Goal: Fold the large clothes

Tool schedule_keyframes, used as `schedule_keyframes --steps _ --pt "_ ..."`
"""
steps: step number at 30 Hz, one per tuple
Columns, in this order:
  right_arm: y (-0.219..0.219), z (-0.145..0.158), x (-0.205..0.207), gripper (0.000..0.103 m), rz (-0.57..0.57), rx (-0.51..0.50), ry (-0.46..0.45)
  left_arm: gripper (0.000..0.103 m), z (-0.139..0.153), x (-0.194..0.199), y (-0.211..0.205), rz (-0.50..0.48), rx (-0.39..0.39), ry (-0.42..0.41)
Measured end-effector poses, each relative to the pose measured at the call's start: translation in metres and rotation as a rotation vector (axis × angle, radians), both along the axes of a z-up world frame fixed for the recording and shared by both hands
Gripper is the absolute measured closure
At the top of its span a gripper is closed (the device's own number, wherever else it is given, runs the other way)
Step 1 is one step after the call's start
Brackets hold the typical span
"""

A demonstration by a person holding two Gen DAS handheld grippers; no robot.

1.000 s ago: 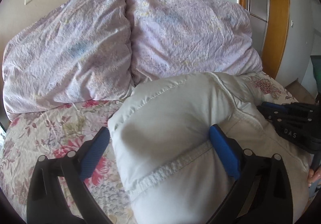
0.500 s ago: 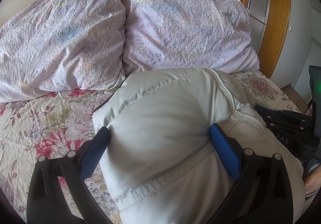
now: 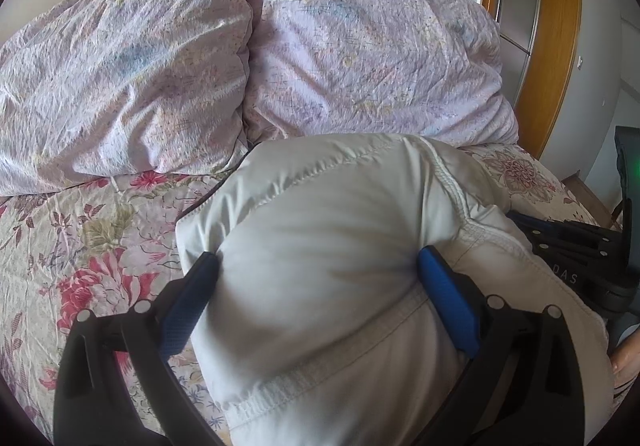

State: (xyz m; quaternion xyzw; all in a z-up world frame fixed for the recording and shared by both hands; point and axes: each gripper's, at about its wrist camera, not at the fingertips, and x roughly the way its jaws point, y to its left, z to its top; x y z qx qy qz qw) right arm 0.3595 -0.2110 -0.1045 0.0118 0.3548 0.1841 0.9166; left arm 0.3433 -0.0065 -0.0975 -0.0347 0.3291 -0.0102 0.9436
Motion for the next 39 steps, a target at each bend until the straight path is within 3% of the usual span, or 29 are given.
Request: schedule_keyframes --steps 12,15,17,19,20,22,25,36,39 --pt "-0.001 0.0 0.004 0.081 0.003 0.023 0.008 0.004 0.0 -0.002 0.003 0.022 -0.014 -0.011" --pt "-0.008 0.005 0.004 0.079 0.01 0.048 0.045 0.004 0.009 -0.011 0.008 0.031 -0.022 0.003" --pt "-0.016 0.013 -0.003 0.066 0.023 0.066 0.076 0.004 0.015 -0.024 0.018 0.028 -0.074 0.014" --pt "-0.026 0.024 -0.014 0.014 0.052 0.099 0.077 0.004 0.021 -0.038 0.026 0.027 -0.103 0.028" --pt "-0.035 0.032 -0.022 0.007 0.056 0.111 0.061 0.004 0.024 -0.044 0.029 0.025 -0.107 0.028" --pt "-0.047 0.042 -0.034 0.005 0.034 0.11 0.03 0.004 0.029 -0.055 0.034 0.019 -0.107 0.028" --pt "-0.074 0.05 -0.038 0.003 0.018 0.167 0.063 0.004 0.035 -0.068 0.038 -0.004 -0.109 0.038" --pt "-0.139 0.002 -0.011 0.002 -0.052 0.446 0.395 0.002 0.033 -0.083 0.032 -0.034 -0.099 0.083" --pt "-0.144 -0.01 -0.009 0.002 -0.05 0.496 0.444 0.002 0.032 -0.085 0.032 -0.034 -0.1 0.088"
